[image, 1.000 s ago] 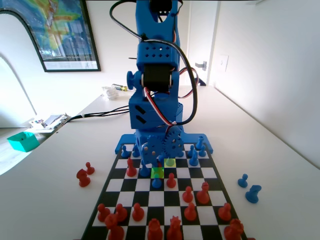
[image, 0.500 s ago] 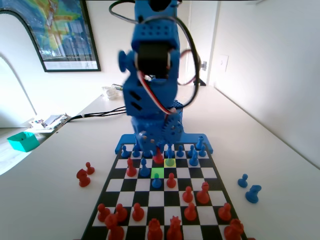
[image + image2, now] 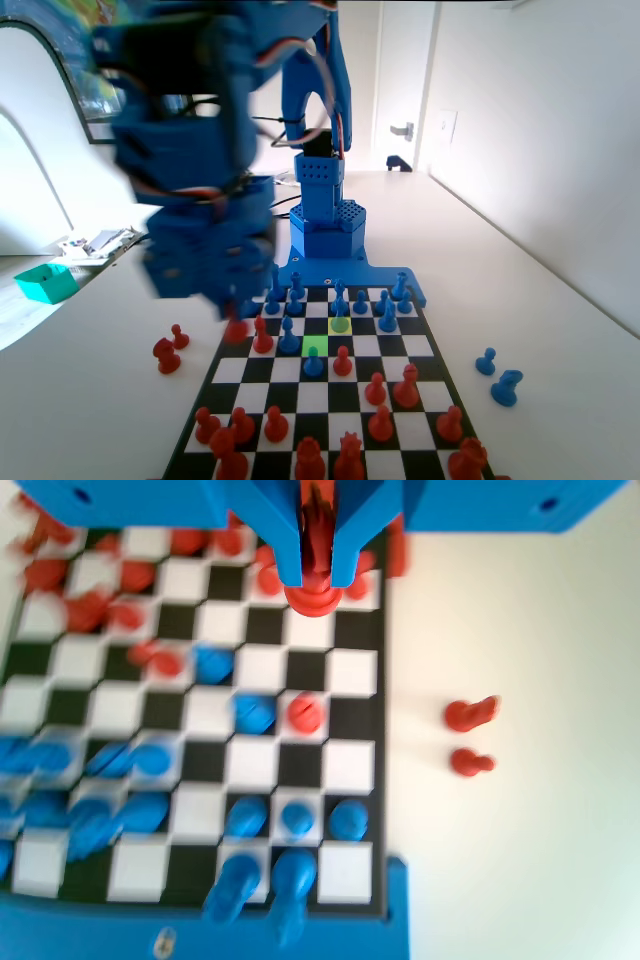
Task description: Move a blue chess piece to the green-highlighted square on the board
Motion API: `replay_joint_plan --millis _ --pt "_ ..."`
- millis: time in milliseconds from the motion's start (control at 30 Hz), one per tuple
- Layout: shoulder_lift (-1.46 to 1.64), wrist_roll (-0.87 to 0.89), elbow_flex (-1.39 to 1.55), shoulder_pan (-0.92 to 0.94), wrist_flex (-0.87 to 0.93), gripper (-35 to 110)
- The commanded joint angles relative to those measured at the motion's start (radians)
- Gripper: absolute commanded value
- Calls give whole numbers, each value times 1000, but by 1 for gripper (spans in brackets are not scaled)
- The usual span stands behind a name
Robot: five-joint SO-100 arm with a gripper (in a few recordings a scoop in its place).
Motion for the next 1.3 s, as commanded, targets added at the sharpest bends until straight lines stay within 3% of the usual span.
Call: replay_joint_plan --millis 0,167,600,1267 --pt "-84 26 -204 95 46 1" --pt "-233 34 -356 173 92 1" --pt "-414 18 -388 275 -26 1" --pt "-379 -51 -304 262 -38 15"
